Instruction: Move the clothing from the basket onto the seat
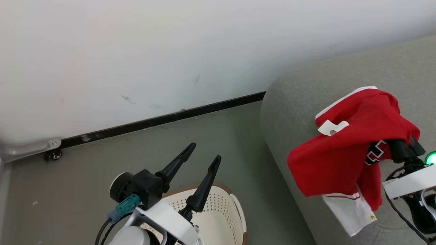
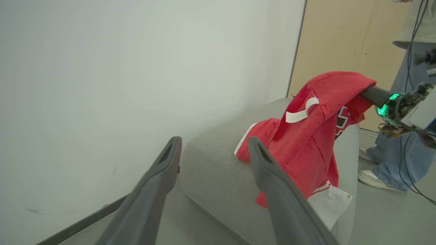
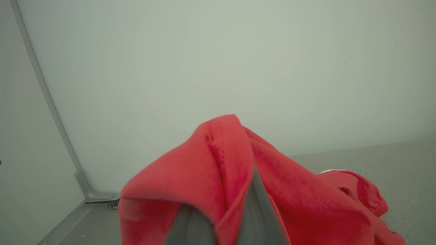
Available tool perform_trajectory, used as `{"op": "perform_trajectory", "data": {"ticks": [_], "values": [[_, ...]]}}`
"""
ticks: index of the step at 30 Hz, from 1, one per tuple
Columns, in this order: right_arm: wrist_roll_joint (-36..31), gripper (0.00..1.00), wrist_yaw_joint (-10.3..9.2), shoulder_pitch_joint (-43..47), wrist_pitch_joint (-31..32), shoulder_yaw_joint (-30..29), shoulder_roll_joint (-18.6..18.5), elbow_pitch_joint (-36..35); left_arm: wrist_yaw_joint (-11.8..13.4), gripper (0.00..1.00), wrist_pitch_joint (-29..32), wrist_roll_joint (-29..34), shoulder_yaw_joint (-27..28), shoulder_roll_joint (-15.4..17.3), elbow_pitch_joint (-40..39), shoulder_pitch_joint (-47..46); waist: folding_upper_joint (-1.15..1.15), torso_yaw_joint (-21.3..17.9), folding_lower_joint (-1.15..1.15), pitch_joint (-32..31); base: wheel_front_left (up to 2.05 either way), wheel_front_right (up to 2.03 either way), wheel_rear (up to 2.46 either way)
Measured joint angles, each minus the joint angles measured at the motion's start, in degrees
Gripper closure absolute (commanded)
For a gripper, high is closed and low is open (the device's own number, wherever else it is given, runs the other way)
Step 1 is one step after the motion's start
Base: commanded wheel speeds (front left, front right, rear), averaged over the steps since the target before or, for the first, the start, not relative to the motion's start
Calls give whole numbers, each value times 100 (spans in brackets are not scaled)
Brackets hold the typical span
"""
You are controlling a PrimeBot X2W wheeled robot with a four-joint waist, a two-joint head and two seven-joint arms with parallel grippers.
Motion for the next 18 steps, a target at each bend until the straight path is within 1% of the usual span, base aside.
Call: {"op": "perform_trajectory", "data": {"ticks": [8,18], "values": [[-56,100,0,291,0,-338,25,-136,-23,0,-46,0,-41,35,-34,100,0,-282,0,28,0,0,0],[-174,100,0,349,70,-346,178,-307,-23,0,-92,4,-47,105,-38,203,0,-541,0,75,0,0,0]]}}
